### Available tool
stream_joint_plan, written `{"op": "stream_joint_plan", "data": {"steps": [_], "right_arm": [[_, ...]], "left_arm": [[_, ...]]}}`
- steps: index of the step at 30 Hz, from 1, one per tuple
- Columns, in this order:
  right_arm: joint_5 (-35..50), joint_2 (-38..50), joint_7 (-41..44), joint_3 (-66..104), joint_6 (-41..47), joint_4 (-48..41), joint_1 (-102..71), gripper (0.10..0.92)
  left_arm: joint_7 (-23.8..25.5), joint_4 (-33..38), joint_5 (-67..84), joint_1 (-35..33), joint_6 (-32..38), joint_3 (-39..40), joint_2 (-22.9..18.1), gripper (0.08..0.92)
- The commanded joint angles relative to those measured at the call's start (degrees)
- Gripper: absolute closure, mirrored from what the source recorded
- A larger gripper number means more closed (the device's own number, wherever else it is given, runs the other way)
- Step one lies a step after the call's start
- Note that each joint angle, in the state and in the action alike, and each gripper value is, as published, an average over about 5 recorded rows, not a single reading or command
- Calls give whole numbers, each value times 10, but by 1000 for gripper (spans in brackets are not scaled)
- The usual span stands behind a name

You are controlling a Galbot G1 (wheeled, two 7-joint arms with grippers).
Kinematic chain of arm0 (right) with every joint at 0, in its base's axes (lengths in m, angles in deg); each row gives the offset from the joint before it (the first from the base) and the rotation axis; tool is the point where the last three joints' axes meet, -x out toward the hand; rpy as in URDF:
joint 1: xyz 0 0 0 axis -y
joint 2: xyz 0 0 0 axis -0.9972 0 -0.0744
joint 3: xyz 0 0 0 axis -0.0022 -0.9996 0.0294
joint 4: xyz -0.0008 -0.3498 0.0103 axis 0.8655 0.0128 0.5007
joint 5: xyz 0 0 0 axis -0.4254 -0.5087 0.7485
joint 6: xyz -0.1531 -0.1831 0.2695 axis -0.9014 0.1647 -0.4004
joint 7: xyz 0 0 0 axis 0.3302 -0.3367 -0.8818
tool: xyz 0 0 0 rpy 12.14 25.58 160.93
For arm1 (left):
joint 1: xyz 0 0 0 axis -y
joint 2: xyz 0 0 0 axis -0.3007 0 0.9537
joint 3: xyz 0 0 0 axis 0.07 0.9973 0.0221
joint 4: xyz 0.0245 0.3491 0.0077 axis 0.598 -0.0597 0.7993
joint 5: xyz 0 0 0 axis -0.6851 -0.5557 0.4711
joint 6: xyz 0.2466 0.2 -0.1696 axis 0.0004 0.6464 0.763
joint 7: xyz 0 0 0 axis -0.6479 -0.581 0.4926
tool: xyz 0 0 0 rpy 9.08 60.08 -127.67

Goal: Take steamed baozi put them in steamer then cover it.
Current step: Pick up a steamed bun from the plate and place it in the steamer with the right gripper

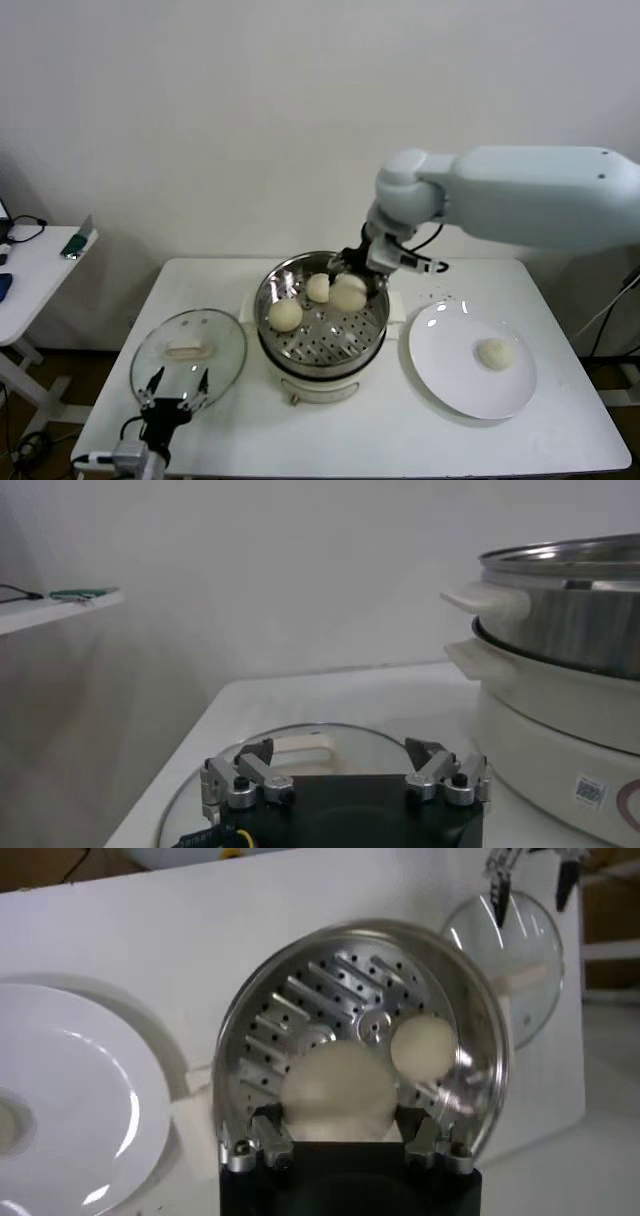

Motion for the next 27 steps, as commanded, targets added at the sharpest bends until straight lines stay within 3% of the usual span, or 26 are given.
{"op": "stream_joint_plan", "data": {"steps": [1,18,23,27], "right_arm": [[-69,-66,-38,6,-5,8,-74,296],[-102,-75,-55,-4,2,-20,-125,291],[-91,-75,-49,-8,-5,-29,-118,217],[-69,-63,-50,-3,-13,-41,-98,204]], "left_arm": [[0,-1,0,-1,1,-2,0,177],[-1,-4,-1,-2,3,0,2,177],[-1,-4,-2,-2,3,1,1,177],[-1,-4,-2,-3,3,0,1,177]]}}
